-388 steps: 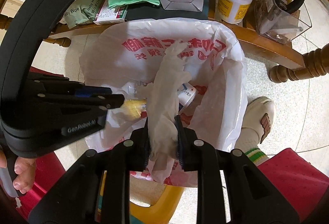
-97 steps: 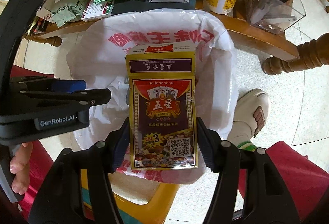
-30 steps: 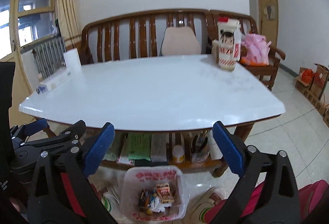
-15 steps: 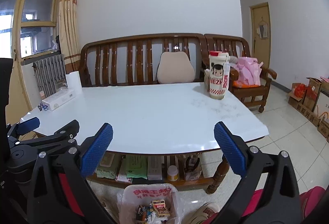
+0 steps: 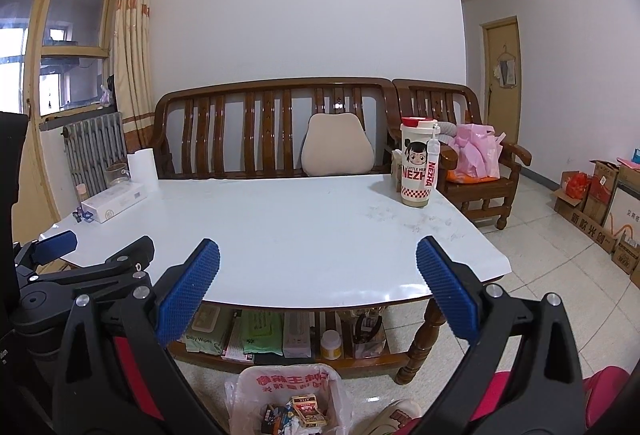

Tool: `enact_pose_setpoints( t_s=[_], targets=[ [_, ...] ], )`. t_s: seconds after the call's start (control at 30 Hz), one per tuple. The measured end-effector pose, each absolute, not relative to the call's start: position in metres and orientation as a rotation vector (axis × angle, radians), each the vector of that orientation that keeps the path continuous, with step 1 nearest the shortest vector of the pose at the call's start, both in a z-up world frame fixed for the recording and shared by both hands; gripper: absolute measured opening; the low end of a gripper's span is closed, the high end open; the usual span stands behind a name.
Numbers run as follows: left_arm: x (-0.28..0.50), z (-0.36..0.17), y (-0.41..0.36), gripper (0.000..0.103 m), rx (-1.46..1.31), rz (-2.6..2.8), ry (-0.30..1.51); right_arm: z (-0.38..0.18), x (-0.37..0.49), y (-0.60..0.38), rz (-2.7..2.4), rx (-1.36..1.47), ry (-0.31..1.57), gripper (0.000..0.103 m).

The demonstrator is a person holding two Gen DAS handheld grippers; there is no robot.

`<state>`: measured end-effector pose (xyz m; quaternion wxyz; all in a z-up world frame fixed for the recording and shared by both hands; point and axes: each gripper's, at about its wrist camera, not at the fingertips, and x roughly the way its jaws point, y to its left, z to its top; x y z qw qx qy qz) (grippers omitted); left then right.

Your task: Collect trash

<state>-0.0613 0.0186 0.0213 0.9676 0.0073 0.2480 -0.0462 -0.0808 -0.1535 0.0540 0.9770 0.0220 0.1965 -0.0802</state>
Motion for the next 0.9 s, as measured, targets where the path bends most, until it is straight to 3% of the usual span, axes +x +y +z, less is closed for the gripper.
enact_pose_setpoints(
  t_s=[0.9],
  targets=[
    [-0.0548, 0.0165, 0.0183, 0.095, 0.018, -0.09, 0.547, 0.055, -0.0775, -0.149, -0.177, 0.023, 0.406, 0.096]
  ],
)
